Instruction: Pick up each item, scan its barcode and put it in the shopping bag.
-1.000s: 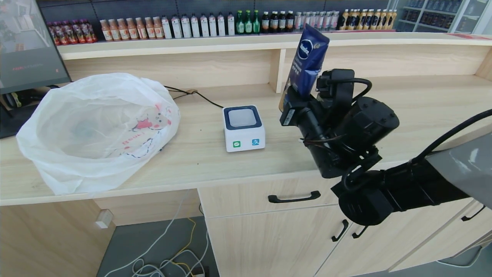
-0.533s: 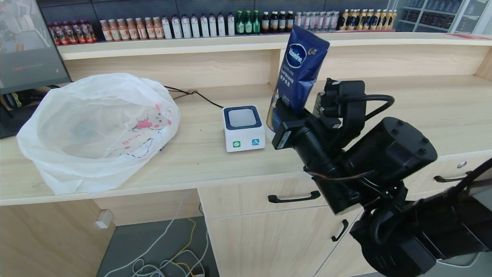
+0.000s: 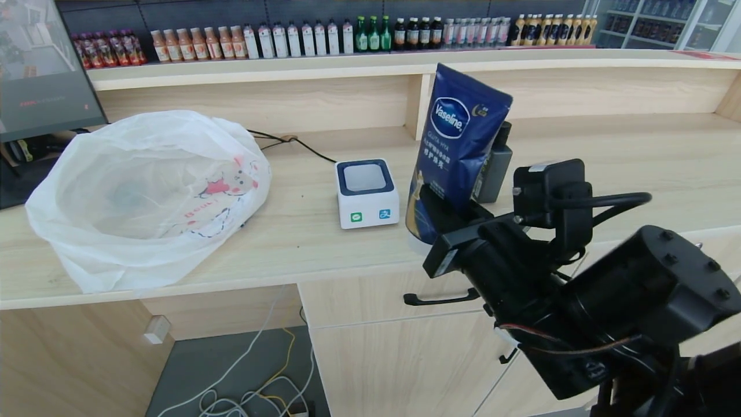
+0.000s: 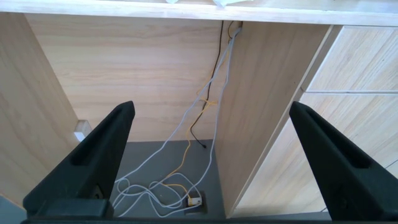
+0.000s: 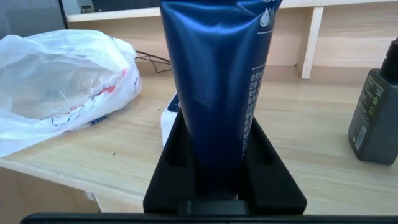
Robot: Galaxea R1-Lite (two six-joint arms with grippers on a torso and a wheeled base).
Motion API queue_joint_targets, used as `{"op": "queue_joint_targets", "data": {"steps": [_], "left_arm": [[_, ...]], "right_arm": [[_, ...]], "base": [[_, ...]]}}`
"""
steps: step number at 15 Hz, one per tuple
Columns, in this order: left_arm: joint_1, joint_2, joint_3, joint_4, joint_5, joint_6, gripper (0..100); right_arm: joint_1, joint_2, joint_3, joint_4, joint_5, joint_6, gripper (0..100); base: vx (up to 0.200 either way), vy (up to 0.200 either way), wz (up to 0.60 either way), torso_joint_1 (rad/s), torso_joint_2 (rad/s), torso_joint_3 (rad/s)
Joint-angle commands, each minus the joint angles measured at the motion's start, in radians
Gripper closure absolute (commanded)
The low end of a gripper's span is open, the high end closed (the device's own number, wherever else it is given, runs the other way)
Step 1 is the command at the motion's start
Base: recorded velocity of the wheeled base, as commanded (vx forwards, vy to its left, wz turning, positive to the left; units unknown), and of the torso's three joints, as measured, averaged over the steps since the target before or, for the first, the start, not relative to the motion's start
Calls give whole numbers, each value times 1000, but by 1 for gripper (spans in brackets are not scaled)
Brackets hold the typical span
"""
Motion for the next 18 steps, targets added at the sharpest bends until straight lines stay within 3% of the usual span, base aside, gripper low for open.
{"op": "queue_joint_targets", "data": {"steps": [1,5,10,18], "left_arm": [[0,0,0,0,0,0,0],[0,0,0,0,0,0,0],[0,0,0,0,1,0,0],[0,0,0,0,1,0,0]], "right_arm": [[22,-63,65,-1,2,3,100],[71,-118,155,-1,30,5,100],[74,-144,177,-1,30,-54,100],[94,-261,275,-1,79,-308,100]], "base": [[0,0,0,0,0,0],[0,0,0,0,0,0],[0,0,0,0,0,0],[0,0,0,0,0,0]]}}
